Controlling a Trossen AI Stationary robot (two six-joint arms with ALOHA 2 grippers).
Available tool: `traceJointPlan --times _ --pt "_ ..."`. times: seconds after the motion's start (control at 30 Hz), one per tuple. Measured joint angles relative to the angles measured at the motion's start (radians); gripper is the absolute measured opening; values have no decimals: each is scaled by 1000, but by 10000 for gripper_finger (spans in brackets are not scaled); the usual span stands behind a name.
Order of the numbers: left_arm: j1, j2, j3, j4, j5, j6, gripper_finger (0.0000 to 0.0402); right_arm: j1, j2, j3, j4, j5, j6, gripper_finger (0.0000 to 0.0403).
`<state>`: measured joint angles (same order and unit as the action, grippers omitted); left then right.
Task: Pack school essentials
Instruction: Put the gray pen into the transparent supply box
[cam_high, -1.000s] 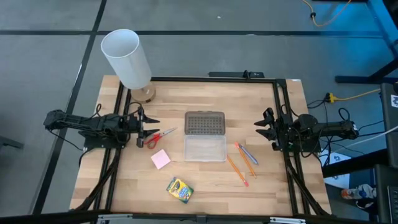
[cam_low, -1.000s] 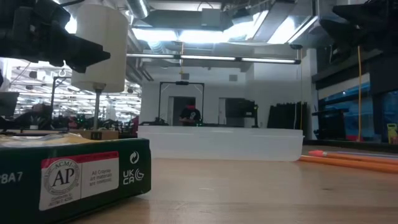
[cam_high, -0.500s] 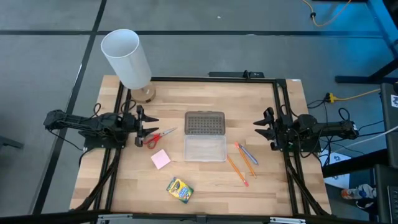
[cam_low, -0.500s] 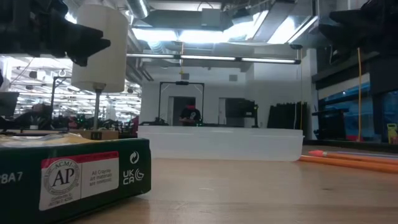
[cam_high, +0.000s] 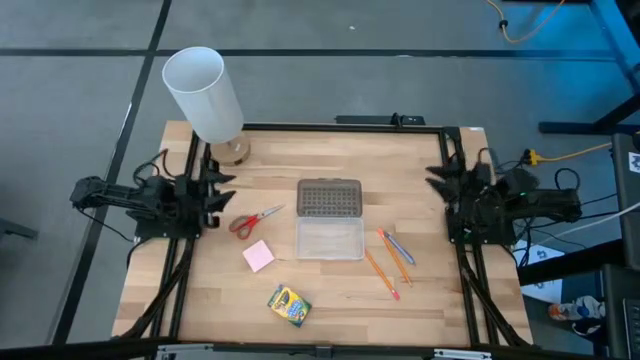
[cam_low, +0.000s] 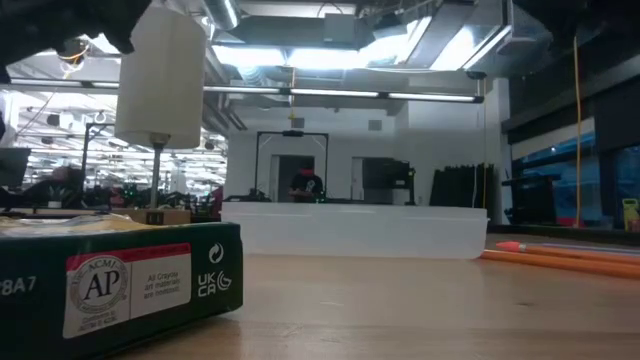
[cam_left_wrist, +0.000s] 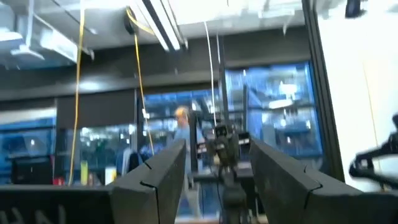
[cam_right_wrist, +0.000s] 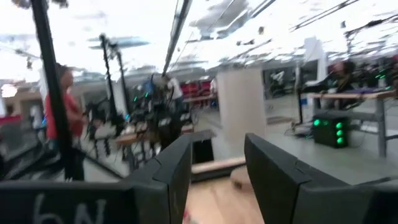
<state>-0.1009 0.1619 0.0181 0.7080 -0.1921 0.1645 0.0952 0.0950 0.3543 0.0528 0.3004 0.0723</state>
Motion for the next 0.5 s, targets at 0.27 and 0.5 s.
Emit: traceJointPlan --times 0.27,0.5 --pt "0 0 2 147 -166 -100 174 0 112 129 -33 46 172 150" --pt "0 110 258 -366 -270 -104 174 0 355 299 -251 207 196 150"
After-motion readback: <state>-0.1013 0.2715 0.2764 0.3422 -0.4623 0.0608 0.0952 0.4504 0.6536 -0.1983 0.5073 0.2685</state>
